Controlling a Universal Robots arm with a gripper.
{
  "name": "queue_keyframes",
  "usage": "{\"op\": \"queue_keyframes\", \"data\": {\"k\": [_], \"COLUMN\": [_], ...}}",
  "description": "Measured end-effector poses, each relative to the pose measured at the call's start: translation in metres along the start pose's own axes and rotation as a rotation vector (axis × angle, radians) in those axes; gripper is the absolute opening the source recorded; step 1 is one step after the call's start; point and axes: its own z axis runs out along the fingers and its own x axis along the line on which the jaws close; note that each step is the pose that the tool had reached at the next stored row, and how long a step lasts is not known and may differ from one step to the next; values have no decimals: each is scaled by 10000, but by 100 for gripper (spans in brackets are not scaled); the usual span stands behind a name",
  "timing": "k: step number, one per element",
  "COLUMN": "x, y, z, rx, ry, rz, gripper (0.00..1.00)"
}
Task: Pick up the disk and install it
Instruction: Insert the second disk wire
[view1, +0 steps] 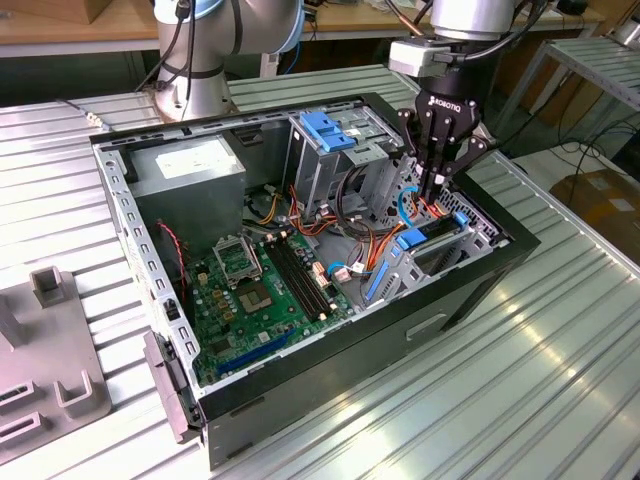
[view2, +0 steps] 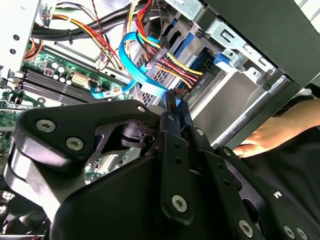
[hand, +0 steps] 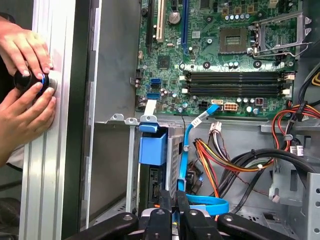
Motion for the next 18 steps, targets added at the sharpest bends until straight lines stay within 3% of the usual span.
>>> {"op": "queue_keyframes", "data": {"k": [8,11,12,14,15,18], "x": [0,2,4,10,17,45], "y": [0,0,1,3,6,12], "z": [1,2,5,7,10,21], "rx": [0,4,10,25,44,81], "ry": [0,-49,-132,-377,-680,-1212], "rz": [-1,0,-1,-3,-6,-10], "gripper": [16,16,16,16,16,16]}}
